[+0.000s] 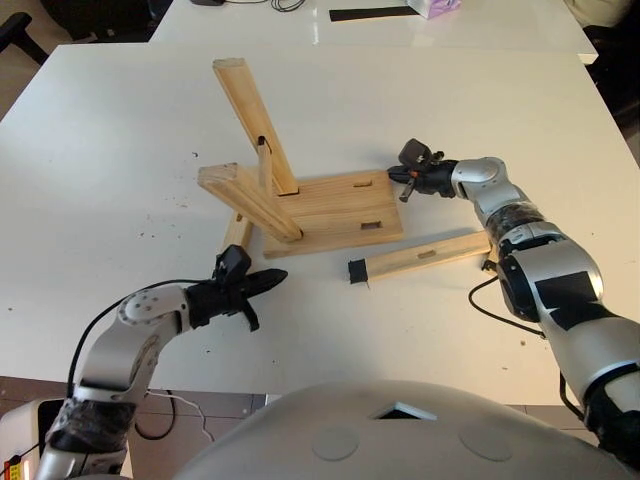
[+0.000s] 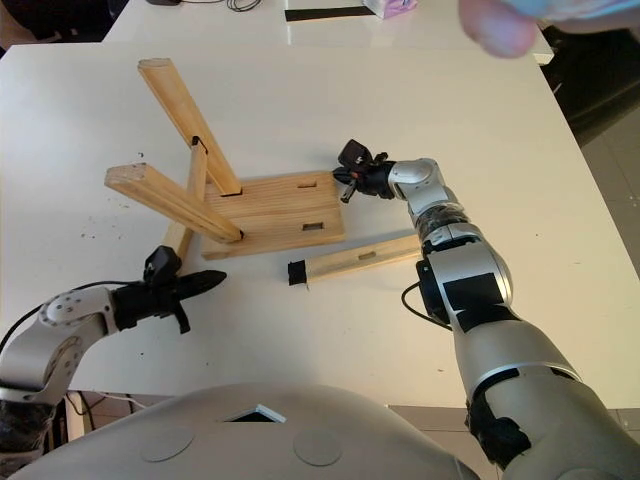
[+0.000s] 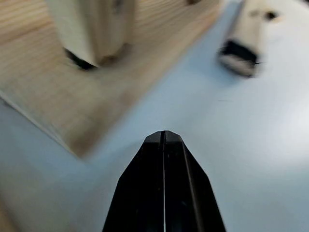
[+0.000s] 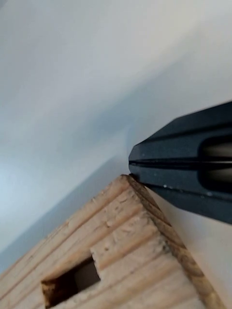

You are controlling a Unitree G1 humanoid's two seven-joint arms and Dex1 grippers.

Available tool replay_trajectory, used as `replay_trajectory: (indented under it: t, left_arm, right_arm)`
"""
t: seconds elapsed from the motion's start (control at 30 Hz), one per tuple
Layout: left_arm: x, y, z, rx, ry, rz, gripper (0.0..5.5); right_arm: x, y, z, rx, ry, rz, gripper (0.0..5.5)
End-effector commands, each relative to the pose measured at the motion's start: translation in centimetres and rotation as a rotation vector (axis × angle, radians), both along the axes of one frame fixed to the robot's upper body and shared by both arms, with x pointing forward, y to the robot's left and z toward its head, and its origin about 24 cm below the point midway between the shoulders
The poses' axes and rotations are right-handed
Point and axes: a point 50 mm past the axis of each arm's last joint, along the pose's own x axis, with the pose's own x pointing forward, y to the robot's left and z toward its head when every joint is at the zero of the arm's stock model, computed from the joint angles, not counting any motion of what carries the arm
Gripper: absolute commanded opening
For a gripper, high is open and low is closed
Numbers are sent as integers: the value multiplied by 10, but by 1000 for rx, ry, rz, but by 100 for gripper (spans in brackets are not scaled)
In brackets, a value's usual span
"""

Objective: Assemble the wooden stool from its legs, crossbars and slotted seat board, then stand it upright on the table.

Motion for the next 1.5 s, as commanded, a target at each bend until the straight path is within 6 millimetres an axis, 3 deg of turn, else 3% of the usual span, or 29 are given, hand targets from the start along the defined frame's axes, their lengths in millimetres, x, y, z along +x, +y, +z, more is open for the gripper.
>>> replay_trajectory:
  t: [0.03, 0.5, 0.7, 0.83, 1.1, 1.5]
  left_arm:
    - [17, -14, -4, 6, -33, 5, 0]
    - [22, -26, -14, -12, -54, 60, 0]
    - [23, -25, -14, -12, -60, 62, 0]
    - [24, -23, -15, -4, -60, 61, 0]
    - [31, -20, -18, 11, -72, 63, 0]
    - [37, -19, -19, 12, -96, 88, 0]
  right_arm:
    - [-18, -1, -21, -2, 124, 91, 1]
    - [-33, -4, -19, 76, 175, 272, 1]
    - [-6, -17, 1, 3, -6, 42, 1]
    - [4, -5, 6, -20, -57, -29, 1]
    - [-7, 30, -5, 106, 85, 111, 1]
    - [-30, 18, -20, 158, 182, 254, 1]
